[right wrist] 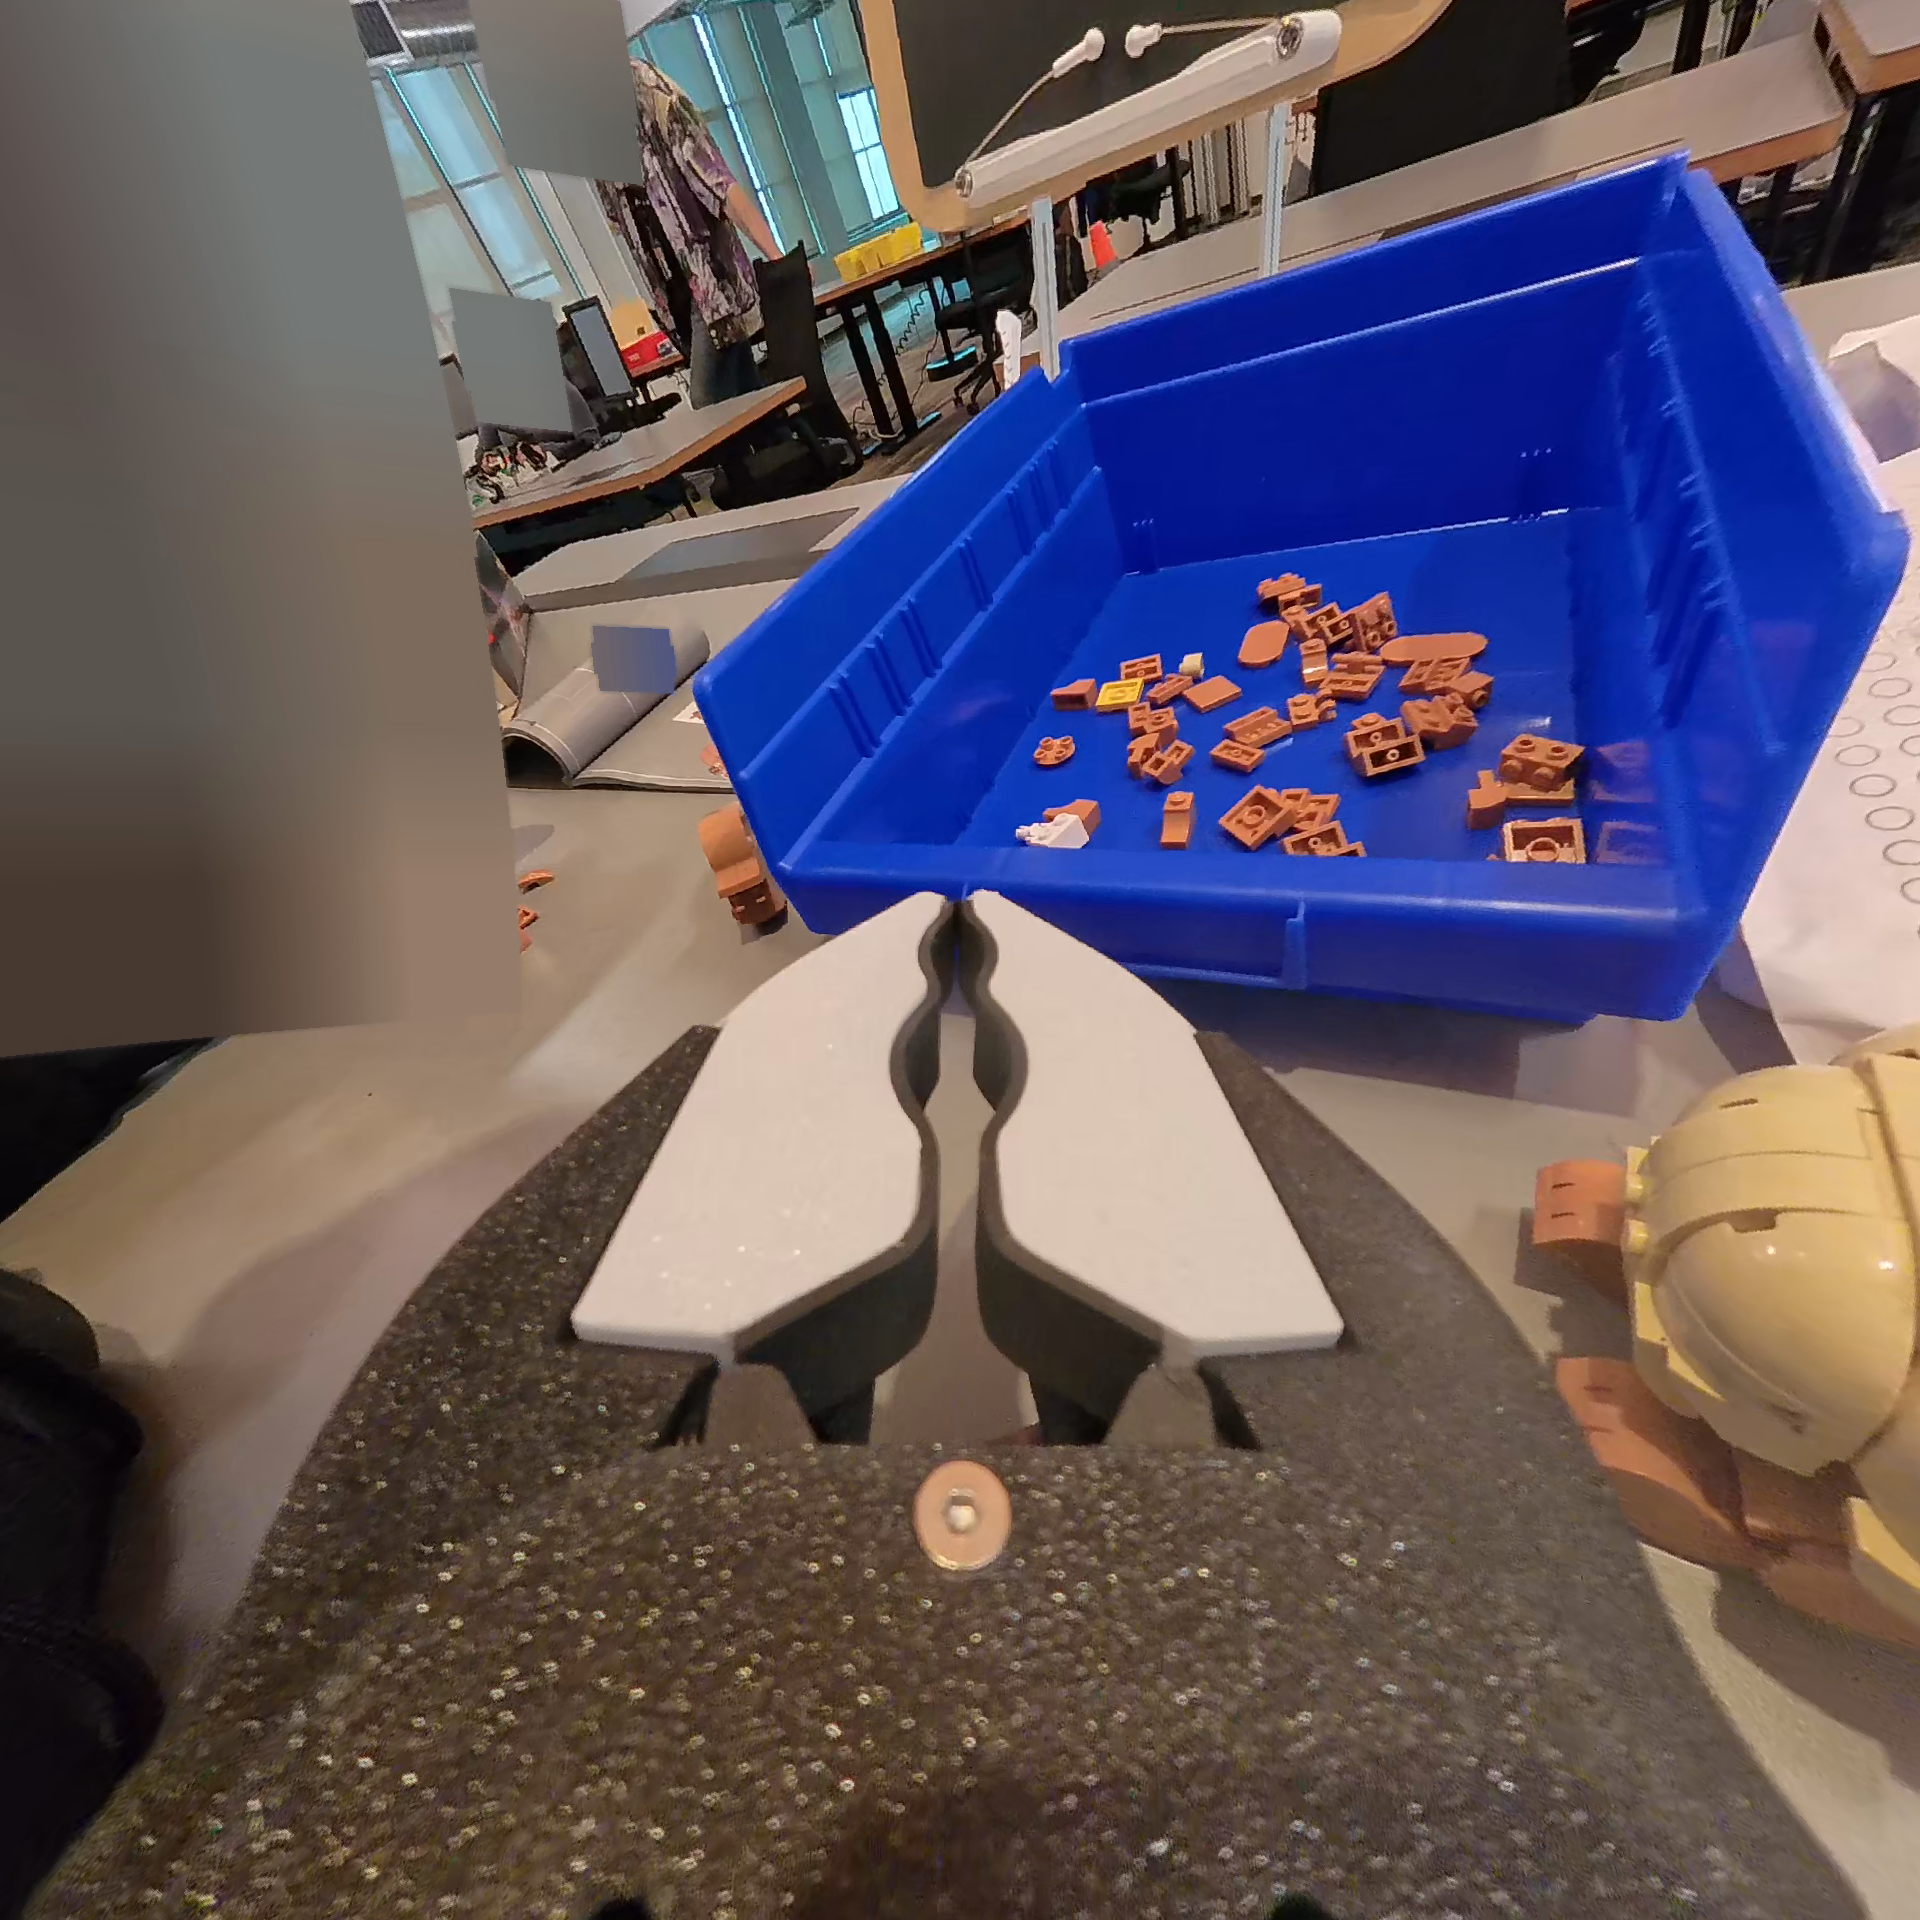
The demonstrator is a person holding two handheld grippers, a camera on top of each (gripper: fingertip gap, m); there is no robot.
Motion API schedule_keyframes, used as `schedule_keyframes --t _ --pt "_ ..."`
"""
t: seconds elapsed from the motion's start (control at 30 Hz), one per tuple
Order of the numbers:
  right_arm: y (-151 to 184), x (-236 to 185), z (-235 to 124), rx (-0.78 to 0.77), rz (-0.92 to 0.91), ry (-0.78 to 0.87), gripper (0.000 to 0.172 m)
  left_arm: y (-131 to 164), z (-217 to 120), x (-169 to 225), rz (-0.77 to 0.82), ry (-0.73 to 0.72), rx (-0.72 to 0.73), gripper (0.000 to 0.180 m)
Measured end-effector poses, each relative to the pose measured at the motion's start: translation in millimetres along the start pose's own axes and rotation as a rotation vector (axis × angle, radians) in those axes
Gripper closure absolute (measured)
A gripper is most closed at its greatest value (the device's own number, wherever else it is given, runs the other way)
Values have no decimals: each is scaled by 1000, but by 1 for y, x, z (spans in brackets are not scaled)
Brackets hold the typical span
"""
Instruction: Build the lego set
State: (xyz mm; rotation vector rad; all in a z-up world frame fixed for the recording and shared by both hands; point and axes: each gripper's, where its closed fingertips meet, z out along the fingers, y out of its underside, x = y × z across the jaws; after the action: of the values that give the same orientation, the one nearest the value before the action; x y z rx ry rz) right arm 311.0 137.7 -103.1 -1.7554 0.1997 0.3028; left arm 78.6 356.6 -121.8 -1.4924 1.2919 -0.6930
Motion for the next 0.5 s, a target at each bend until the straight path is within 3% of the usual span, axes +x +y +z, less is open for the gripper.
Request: schedule_keyframes --t 0.5 --pt "-2 2 -4 23 -7 12 172 -4 -7 -5 -8 -50 43 179"
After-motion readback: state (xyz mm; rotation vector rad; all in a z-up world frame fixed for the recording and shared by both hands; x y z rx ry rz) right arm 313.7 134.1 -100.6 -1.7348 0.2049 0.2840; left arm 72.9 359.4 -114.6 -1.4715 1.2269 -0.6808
